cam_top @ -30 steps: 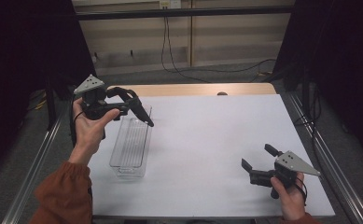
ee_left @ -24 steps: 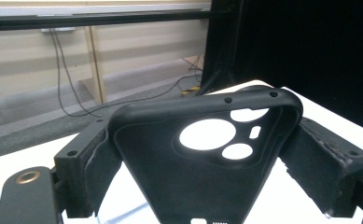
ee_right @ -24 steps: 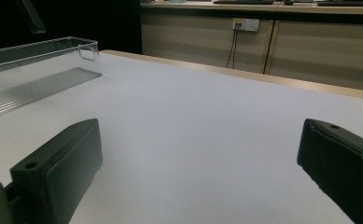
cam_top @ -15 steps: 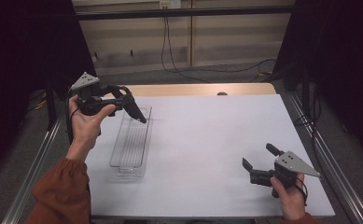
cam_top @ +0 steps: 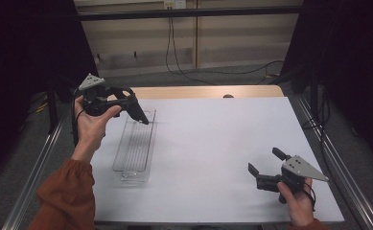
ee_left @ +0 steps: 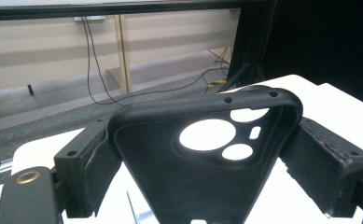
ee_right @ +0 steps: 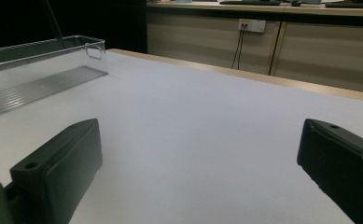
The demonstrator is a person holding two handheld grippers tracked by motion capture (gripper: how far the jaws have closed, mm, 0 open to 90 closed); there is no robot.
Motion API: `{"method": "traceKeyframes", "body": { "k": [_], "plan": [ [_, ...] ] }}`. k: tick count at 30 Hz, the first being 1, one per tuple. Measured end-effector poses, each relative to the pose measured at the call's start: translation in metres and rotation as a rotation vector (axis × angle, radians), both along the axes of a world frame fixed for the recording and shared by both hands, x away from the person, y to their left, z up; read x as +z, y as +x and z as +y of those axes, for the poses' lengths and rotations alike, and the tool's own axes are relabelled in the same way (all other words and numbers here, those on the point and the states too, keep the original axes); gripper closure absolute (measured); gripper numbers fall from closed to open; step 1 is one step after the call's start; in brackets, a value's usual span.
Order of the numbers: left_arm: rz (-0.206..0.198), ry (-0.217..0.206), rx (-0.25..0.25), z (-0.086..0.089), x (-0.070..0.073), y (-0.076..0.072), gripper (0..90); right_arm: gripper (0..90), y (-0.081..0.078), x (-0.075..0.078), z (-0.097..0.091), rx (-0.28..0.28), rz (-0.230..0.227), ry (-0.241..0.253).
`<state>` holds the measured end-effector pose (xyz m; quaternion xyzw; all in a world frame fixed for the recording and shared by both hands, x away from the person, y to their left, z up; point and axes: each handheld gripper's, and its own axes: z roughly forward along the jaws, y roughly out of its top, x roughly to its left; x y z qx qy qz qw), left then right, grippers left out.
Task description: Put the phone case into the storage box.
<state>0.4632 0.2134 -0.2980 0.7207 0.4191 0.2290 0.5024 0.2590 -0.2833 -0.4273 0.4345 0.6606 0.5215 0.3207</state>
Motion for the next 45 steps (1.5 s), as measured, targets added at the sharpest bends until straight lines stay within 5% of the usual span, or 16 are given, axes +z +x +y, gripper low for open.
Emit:
{"method": "traceKeyframes", "body": {
  "k": [45],
  "plan": [
    [0.03,0.054,0.14,-0.026,-0.028,0.025,14.7,0.0,0.0,-0.001,0.001,0.007,0.009,-0.005]
  ]
}}
